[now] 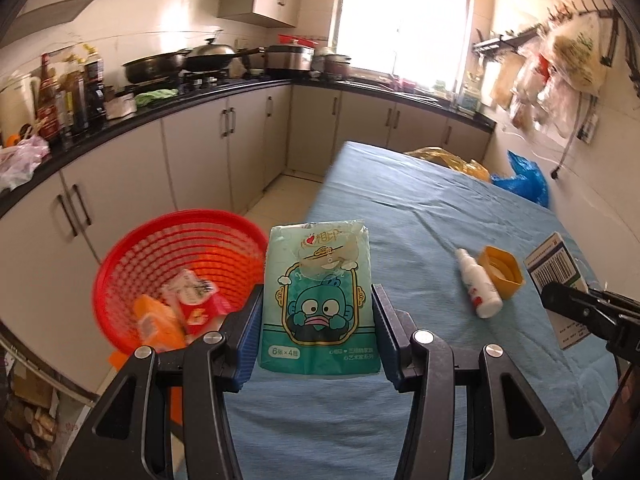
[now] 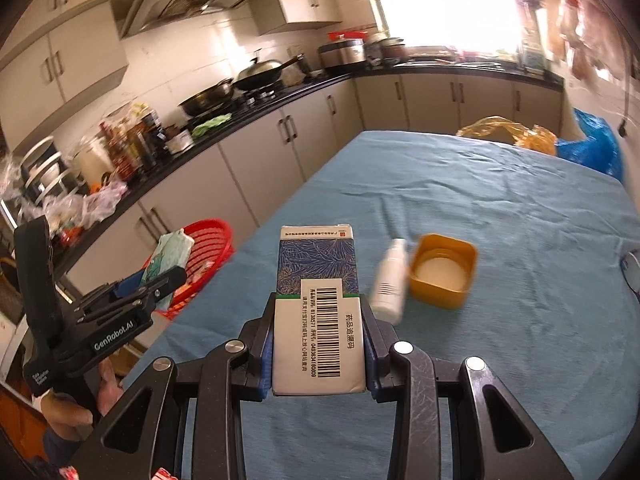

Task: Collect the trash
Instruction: 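Open the left tool over the basket while the right tool releases the medicine box into it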

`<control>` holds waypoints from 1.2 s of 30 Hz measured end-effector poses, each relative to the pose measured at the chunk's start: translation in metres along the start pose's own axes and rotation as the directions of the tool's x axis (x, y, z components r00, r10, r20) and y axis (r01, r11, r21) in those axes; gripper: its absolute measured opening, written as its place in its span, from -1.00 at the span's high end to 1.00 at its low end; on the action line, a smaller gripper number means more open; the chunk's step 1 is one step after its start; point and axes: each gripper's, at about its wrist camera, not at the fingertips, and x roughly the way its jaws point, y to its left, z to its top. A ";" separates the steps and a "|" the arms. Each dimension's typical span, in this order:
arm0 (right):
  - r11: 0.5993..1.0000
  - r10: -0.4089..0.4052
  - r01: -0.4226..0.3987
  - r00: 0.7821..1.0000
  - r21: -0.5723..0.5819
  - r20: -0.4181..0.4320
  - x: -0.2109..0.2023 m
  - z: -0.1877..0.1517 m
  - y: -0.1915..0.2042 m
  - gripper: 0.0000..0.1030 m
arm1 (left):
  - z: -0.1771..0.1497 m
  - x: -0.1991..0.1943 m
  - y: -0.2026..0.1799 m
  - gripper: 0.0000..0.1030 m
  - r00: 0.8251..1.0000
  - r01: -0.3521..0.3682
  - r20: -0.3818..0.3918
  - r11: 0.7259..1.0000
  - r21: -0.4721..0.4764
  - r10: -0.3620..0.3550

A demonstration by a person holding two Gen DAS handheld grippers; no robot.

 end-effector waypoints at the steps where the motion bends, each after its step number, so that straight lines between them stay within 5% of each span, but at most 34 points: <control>1: 1.000 0.013 -0.013 1.000 -0.011 -0.009 0.005 0.002 0.007 0.28 | 0.001 -0.001 0.009 0.05 1.000 -0.014 0.001 1.000 -0.009 0.014; 13: 0.985 0.105 -0.118 0.989 -0.125 -0.101 0.065 0.035 0.084 0.27 | 0.003 0.008 0.098 0.05 0.992 -0.127 -0.032 0.984 -0.123 0.123; 25: 0.967 0.188 -0.215 0.965 -0.137 -0.182 0.156 0.074 0.156 0.25 | 0.013 0.030 0.145 0.03 0.982 -0.188 -0.057 0.969 -0.160 0.181; 27: 0.966 0.190 -0.219 0.962 -0.136 -0.197 0.169 0.078 0.163 -0.02 | 0.014 0.033 0.151 -0.19 0.983 -0.183 -0.061 0.968 -0.169 0.175; 29: 0.967 0.191 -0.219 0.962 -0.133 -0.196 0.175 0.081 0.165 -0.09 | 0.014 0.033 0.155 -0.37 0.984 -0.178 -0.057 0.967 -0.184 0.170; 36: 0.977 0.166 -0.181 0.978 -0.115 -0.123 0.140 0.078 0.130 -0.11 | 0.007 0.025 0.142 -0.41 0.990 -0.136 -0.049 0.974 -0.183 0.129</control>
